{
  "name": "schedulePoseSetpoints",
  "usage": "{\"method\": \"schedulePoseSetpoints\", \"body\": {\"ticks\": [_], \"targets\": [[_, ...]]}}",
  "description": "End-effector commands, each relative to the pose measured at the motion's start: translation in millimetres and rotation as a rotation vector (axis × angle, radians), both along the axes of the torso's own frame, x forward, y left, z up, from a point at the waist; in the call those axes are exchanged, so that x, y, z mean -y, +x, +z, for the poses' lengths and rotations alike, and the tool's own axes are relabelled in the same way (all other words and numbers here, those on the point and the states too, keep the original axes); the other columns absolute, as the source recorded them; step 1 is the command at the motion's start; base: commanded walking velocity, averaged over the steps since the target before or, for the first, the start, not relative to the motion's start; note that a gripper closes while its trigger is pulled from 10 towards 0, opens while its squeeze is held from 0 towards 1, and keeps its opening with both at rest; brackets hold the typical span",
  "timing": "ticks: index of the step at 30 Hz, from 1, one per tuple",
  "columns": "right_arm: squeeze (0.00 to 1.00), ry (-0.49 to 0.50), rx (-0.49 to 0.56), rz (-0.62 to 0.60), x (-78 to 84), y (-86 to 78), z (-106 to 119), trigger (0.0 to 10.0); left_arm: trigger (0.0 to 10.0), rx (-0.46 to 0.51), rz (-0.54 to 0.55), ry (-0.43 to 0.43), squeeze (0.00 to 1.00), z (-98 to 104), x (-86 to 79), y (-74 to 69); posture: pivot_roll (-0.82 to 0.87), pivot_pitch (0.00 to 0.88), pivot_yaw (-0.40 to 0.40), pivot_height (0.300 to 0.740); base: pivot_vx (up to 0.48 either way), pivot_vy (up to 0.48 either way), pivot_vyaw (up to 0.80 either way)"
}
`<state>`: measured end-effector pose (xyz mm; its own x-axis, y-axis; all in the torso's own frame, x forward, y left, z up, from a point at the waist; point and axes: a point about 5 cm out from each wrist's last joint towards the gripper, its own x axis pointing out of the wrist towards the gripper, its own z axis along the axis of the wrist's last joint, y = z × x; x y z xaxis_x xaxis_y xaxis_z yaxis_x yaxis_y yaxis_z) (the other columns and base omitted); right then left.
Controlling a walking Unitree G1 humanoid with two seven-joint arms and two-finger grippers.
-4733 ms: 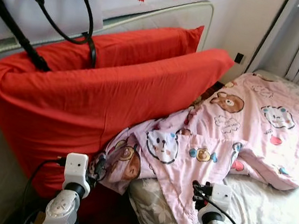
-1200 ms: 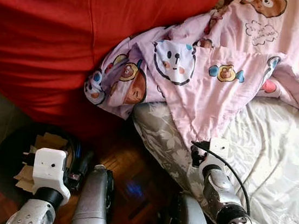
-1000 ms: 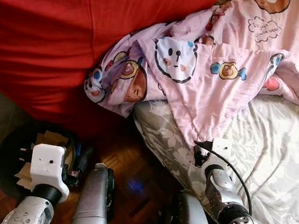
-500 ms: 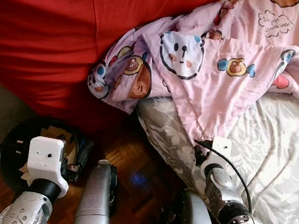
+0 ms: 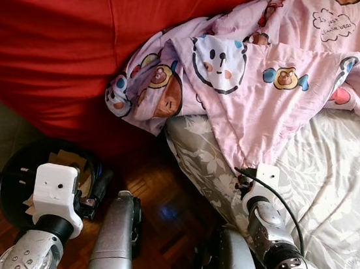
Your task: Clean up the room
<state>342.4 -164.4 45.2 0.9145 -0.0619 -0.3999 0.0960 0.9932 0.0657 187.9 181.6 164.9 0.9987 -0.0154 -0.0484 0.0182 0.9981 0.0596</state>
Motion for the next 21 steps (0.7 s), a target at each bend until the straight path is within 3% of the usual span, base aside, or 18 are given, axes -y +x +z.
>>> {"method": "schedulePoseSetpoints", "body": {"ticks": [1, 13, 21], "targets": [[0.0, 0.008, -0.088, -0.015, 3.6, -15.3, -20, 0.0, 10.0, -0.025, 0.014, -0.001, 0.0, -3, -1.5, -4.0, 0.25, 0.518, -0.011, 0.622, 0.0, 0.0, 0.0], [0.0, 0.025, -0.083, -0.051, 12.4, -20.8, -25, 0.0, 10.0, -0.043, 0.064, -0.026, 0.0, -15, -11.6, 8.8, 0.24, 0.446, -0.02, 0.622, 0.0, 0.0, 0.0], [0.0, 0.058, -0.01, -0.115, 32.3, -28.5, -26, 0.0, 10.0, -0.051, 0.084, -0.088, 0.0, -34, -16.8, 34.5, 0.18, 0.316, -0.034, 0.622, 0.0, 0.0, 0.0]]}}
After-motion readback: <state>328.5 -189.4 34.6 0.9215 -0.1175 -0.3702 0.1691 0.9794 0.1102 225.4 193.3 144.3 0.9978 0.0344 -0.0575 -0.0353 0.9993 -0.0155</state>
